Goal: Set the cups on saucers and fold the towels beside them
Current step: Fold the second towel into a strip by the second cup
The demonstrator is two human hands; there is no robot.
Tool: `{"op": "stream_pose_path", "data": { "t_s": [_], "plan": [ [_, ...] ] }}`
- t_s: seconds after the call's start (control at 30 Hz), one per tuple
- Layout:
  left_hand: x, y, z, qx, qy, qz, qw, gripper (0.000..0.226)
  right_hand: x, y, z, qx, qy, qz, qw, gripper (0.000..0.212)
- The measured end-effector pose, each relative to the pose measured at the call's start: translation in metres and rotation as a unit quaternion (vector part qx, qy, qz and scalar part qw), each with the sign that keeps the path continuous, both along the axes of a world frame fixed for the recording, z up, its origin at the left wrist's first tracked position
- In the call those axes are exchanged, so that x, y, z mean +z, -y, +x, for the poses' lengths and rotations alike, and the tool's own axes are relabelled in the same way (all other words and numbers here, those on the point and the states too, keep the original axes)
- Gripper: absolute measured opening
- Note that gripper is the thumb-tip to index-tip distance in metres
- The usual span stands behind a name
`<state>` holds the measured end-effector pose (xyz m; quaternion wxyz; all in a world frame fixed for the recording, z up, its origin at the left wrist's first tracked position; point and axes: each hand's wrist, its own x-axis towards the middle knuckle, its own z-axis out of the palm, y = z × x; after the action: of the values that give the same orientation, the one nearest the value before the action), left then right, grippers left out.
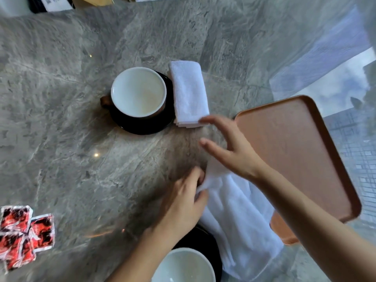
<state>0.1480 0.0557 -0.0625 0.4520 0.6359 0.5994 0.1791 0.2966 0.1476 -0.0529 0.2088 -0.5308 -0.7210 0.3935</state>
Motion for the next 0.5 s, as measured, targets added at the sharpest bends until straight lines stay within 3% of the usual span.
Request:
{"op": "stream_pose_path", "data": {
  "t_s": [0.1,0.2,0.33,0.4,0.5],
  "plan": [
    [0.009,0.006,-0.008,0.071,0.097,-0.02,0.993,0.005,0.019,0.019,0.004,0.157,0.102,-0.078,0.979,0.058],
    [0.026,0.01,-0.022,0.098,0.179,-0.033,0.978,0.021,0.036,0.029,-0.004,0.196,0.195,-0.062,0.959,0.049],
    [0.054,0.024,-0.056,0.128,0.29,-0.096,0.943,0.012,0.069,0.041,-0.03,0.183,0.181,-0.036,0.966,0.032],
    [0.071,0.033,-0.078,0.124,0.34,-0.133,0.923,0.034,0.09,0.049,-0.056,0.21,0.154,-0.009,0.966,0.027],
    [0.091,0.045,-0.103,0.112,0.31,-0.082,0.941,0.042,0.117,0.058,-0.099,0.272,0.134,0.047,0.952,0.028]
  ]
}}
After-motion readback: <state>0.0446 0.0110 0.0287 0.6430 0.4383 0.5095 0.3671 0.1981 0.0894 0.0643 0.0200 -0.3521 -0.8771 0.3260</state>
